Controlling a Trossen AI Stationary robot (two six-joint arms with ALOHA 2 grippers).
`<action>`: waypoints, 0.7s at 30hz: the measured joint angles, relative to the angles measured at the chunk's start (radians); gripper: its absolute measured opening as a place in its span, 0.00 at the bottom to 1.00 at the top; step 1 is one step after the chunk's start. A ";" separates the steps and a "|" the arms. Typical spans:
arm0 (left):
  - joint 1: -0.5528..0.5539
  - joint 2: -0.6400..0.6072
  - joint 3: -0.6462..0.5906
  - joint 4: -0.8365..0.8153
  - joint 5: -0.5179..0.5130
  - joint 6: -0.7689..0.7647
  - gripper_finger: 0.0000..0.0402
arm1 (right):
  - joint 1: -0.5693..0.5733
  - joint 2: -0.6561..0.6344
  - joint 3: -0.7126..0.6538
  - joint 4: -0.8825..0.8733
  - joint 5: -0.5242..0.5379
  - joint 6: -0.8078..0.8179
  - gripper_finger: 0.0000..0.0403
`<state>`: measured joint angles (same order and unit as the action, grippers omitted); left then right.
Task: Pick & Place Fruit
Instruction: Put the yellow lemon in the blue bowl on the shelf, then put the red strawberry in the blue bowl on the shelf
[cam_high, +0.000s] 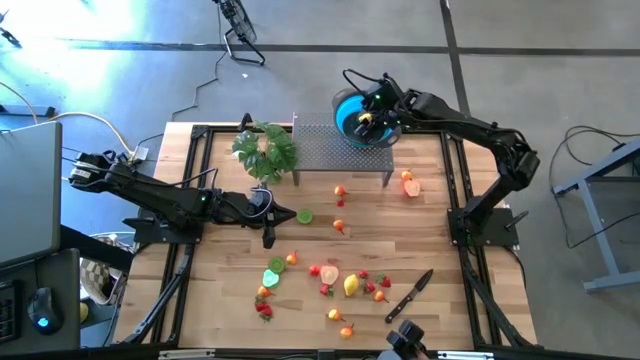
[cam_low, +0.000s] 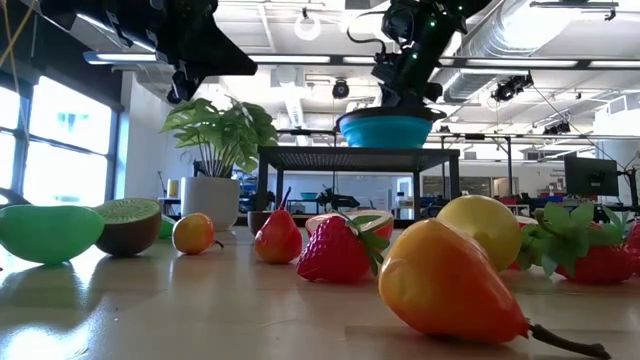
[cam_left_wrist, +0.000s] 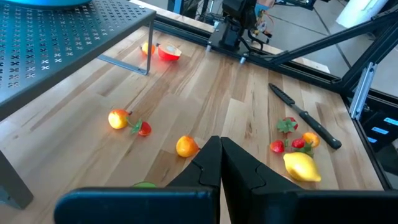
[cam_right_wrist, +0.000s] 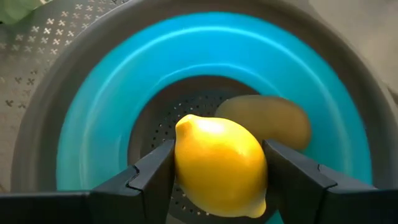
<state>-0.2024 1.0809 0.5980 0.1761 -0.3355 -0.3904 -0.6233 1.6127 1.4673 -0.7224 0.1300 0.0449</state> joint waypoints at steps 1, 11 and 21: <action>0.000 0.000 0.000 0.000 0.000 0.000 0.00 | 0.002 0.000 0.000 0.001 -0.001 -0.014 0.53; 0.000 0.000 0.000 0.000 0.000 0.000 0.00 | 0.001 0.000 0.000 0.001 0.007 -0.017 0.59; 0.000 0.000 0.000 0.000 0.000 0.000 0.00 | 0.001 0.000 0.000 0.001 0.002 -0.016 0.56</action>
<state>-0.2024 1.0809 0.5980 0.1764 -0.3351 -0.3908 -0.6224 1.6123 1.4673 -0.7216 0.1318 0.0288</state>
